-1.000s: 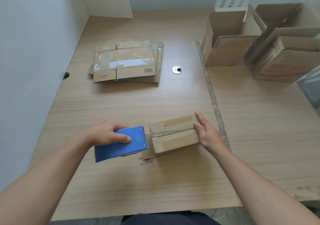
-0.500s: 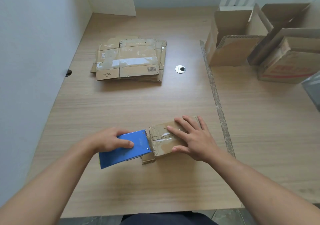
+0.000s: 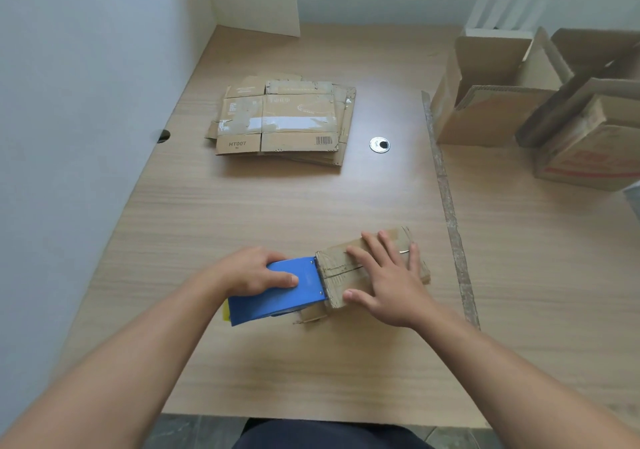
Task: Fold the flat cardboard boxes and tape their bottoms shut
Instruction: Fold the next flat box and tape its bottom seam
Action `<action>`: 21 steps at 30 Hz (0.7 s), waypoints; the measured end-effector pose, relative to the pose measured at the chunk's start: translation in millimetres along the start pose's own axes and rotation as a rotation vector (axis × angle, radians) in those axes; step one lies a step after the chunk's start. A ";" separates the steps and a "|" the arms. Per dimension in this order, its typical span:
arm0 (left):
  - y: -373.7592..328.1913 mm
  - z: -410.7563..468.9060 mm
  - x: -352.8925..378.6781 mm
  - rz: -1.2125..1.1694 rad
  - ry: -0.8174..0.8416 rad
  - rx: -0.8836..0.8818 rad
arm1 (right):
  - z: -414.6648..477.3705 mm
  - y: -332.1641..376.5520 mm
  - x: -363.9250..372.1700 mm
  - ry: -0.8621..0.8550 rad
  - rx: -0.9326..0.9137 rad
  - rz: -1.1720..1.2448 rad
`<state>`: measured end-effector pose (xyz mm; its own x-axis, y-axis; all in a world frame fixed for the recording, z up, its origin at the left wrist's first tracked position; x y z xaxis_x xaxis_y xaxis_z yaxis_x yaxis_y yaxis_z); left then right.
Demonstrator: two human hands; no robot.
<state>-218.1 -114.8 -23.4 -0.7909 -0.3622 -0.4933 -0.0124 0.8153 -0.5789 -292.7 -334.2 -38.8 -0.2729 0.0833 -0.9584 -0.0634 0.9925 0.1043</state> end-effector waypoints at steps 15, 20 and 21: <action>5.0 -5.4 13.1 0.171 -0.216 -0.084 | 3.7 6.9 -21.4 0.032 0.115 -0.012; 20.8 -20.1 -1.3 0.121 -0.322 -0.144 | 0.1 27.2 -21.3 -0.074 0.304 -0.045; 23.8 -23.5 -4.1 0.085 -0.342 -0.150 | 1.9 30.1 -18.7 -0.082 0.292 -0.058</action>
<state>-229.5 -83.3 -19.9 -0.5434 -0.3992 -0.7384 -0.0648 0.8970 -0.4373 -287.6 -305.7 -18.2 -0.1980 0.0207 -0.9800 0.2052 0.9785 -0.0208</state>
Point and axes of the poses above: each hand's wrist, its own z-axis towards the middle knuckle, its own x-axis out of the palm, y = z × x, the point moved 8 cm from there along z, towards the middle knuckle, and after that the axes turned 10 degrees about -z, right-handed, at the moved point
